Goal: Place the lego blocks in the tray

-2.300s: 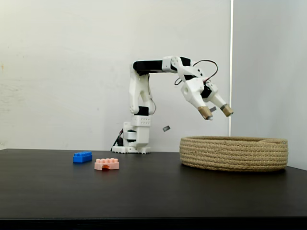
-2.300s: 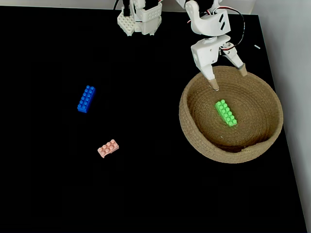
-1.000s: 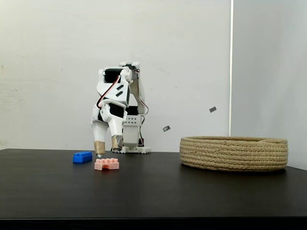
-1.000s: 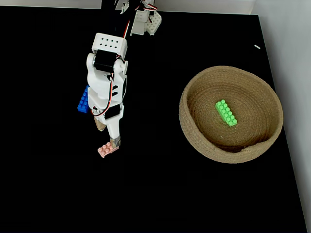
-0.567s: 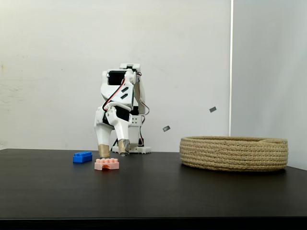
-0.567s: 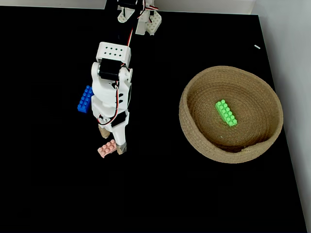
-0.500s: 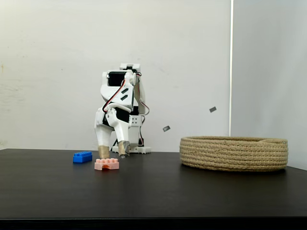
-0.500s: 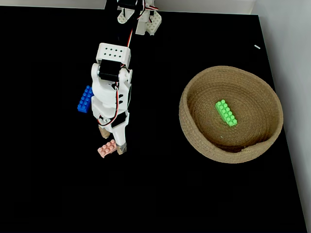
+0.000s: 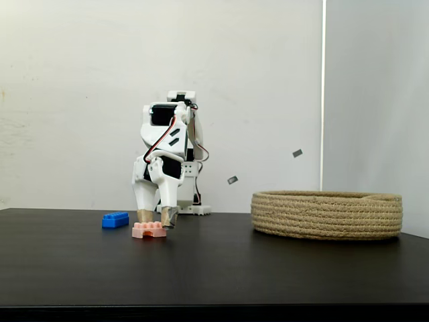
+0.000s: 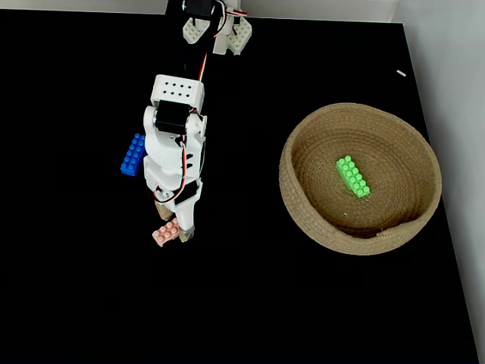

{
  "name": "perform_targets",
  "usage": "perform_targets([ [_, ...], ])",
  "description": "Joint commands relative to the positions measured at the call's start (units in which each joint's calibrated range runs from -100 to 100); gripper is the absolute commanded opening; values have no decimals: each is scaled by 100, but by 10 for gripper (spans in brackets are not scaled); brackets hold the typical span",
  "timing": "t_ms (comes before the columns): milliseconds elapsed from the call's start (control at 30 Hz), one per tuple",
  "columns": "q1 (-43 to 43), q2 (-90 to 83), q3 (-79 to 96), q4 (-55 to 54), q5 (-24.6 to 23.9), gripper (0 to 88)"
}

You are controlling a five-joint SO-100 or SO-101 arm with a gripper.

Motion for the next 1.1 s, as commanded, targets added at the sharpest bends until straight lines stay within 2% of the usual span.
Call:
perform_targets([
  [0,-31,-20,-439,28,29,139],
  [200,-64,161,-630,11,5,4],
  [400,-81,169,-694,-6,5,0],
  [633,-171,-1241,-302,427,386,0],
  [833,-913,-3081,829,611,830,0],
  [1067,-2232,-4577,1905,852,772,0],
])
